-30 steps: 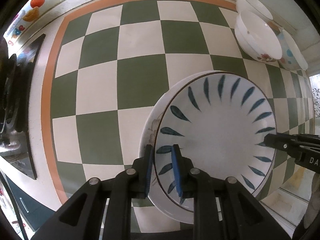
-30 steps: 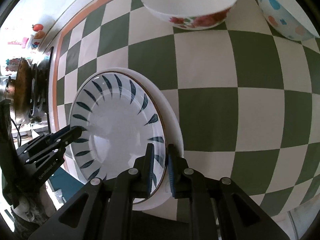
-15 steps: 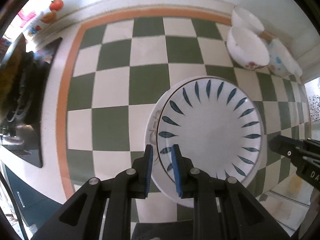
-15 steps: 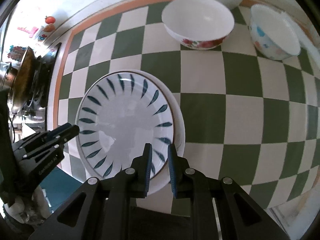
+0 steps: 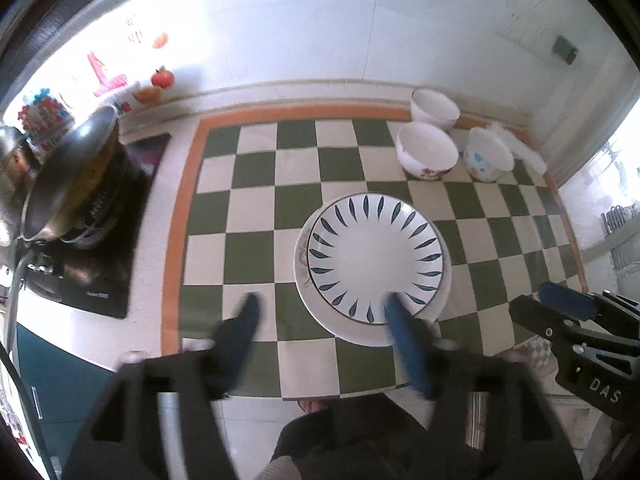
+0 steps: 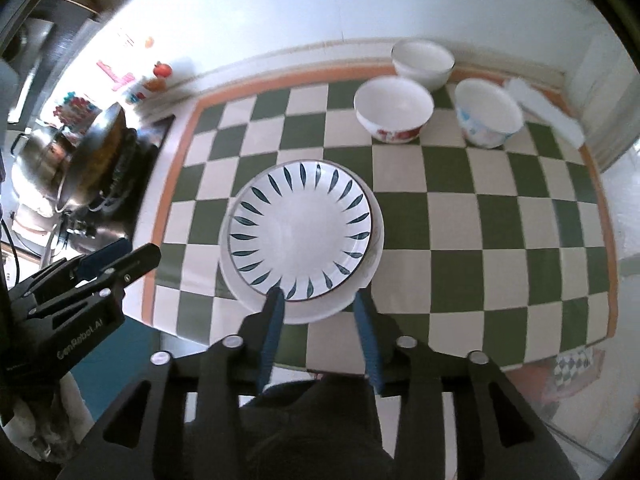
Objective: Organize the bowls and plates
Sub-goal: 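Lower the plate stack onto the counter and open the right gripper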
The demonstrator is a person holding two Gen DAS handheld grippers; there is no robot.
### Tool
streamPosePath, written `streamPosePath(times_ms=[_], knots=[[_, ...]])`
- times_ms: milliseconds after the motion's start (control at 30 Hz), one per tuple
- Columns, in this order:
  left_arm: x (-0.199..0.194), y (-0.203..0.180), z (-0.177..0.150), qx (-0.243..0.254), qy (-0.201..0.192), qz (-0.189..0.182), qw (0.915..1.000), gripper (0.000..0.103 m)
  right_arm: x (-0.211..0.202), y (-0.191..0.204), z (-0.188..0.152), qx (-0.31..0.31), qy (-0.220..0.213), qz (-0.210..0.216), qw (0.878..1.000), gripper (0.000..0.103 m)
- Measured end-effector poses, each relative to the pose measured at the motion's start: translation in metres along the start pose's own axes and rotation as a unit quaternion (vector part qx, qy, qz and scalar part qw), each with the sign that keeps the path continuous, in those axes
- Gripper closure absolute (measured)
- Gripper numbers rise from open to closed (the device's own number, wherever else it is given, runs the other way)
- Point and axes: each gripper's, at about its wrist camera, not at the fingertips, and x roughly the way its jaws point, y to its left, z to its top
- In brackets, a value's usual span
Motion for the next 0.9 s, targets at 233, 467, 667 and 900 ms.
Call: streamPosePath(times_ms=[233,467,667,900], knots=[[-0.040,0.002,-0.020,-0.003,-0.053,0.006,0.9986,0.003,-0.053,0.015,-0.034,-0.006,-0.054,-0.010,0.998,0.015],[-0.068,0.007,-0.038,-0.016,-0.075,0.003,0.9970,0.003,-0.084,0.020,-0.060,0.001,-0.094,-0.023,0.995,0.011],[-0.078,0.007,-0.048,-0.018,-0.081,0.008,0.9965,0.003,-0.096,0.024,-0.072,0.001,-0.099,-0.022,0.995,0.010],[-0.075,0.007,-0.042,-0.034,-0.078,0.020,0.9962,0.003,-0.093,0.022,-0.069,-0.001,-0.092,-0.008,0.996,0.009]])
